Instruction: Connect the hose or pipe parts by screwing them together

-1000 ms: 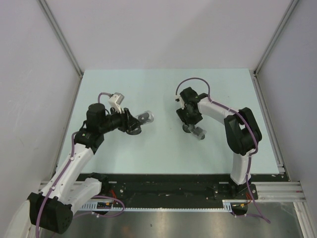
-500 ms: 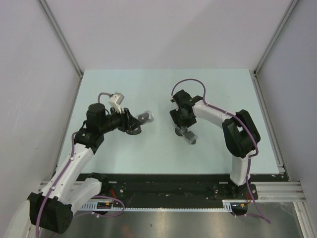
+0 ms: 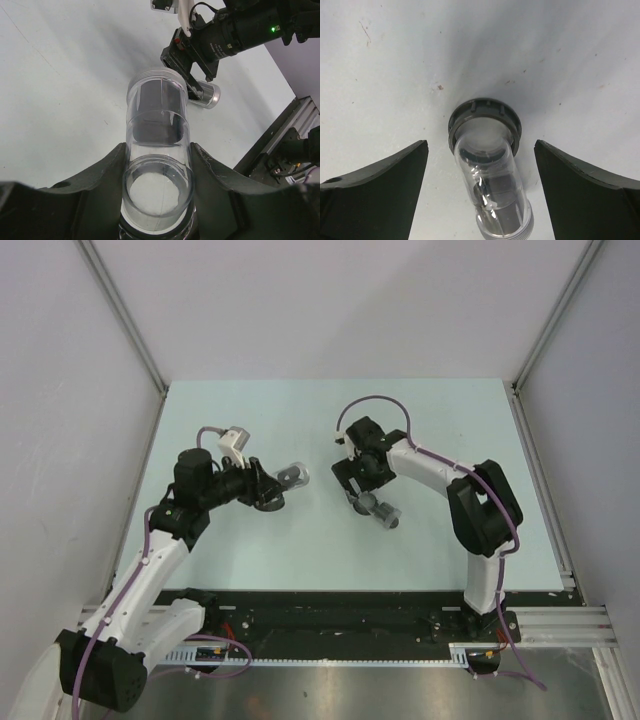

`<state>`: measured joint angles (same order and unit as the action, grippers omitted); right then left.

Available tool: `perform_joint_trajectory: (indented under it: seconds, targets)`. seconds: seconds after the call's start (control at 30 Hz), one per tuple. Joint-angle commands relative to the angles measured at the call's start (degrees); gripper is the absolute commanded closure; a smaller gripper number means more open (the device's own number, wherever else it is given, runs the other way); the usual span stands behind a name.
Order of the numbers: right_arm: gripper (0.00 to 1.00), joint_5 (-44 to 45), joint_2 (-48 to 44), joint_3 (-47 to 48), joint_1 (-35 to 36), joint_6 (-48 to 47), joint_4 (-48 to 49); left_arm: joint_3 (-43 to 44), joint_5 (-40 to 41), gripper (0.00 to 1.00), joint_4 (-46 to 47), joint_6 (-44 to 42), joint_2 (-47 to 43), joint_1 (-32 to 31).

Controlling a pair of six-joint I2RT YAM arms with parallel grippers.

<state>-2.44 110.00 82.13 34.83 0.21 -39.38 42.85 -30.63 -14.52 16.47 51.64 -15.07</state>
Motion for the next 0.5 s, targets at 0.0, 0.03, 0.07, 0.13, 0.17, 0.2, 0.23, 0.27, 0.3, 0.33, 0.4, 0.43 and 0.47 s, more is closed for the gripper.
perform_joint_trajectory:
  seconds: [0.0,0.03,0.07,0.13,0.17,0.2,0.23,0.27,0.3,0.33,0.4,0.43,0.47]
  targets:
    - [0.08,2.35,3.02,3.21,1.03,-3.98,0.00,-0.22,0.22,1.00,1.43,-0.30,-1.36,0.13]
    - [0.08,2.35,3.38,3.39,1.20,-4.16,-0.09,-0.22,0.31,1.00,1.34,-0.30,-1.45,0.13]
    - [0.08,2.35,3.82,3.65,1.29,-4.42,-0.09,-0.22,0.22,1.00,1.43,-0.30,-1.54,0.13]
    - [0.09,4.37,4.87,3.83,1.64,-4.51,0.18,-0.22,0.40,1.00,1.43,-0.30,-1.63,0.13]
    - [0.09,4.98,5.23,3.83,1.65,-4.60,0.18,-0.22,0.40,1.00,1.34,-0.30,-1.54,0.13]
    - [0.09,5.16,5.49,3.92,1.73,-4.52,0.09,-0.22,0.49,1.00,1.34,-0.30,-1.63,0.13]
    - [0.10,5.51,6.28,3.92,1.73,-4.43,-0.09,-0.22,0.57,1.00,1.43,-0.38,-1.63,0.13]
    - [0.11,5.51,6.37,4.00,1.73,-4.43,-0.17,-0.22,0.57,1.00,1.43,-0.39,-1.63,0.13]
    - [0.12,5.34,6.63,3.92,1.73,-4.51,-0.18,-0.22,0.49,1.00,1.43,-0.39,-1.71,0.13]
    - [0.15,5.25,6.90,4.00,1.65,-4.60,-0.18,-0.22,0.49,1.00,1.43,-0.30,-1.63,0.13]
    - [0.18,4.90,7.16,3.92,1.56,-4.51,-0.26,-0.14,0.31,1.00,1.43,-0.30,-1.54,0.22]
    - [0.21,4.81,7.42,3.92,1.64,-4.51,-0.35,-0.14,0.40,1.00,1.43,-0.38,-1.54,0.13]
    - [0.23,4.46,7.43,4.00,1.65,-4.51,-0.53,-0.14,0.49,1.00,1.34,-0.39,-1.45,0.13]
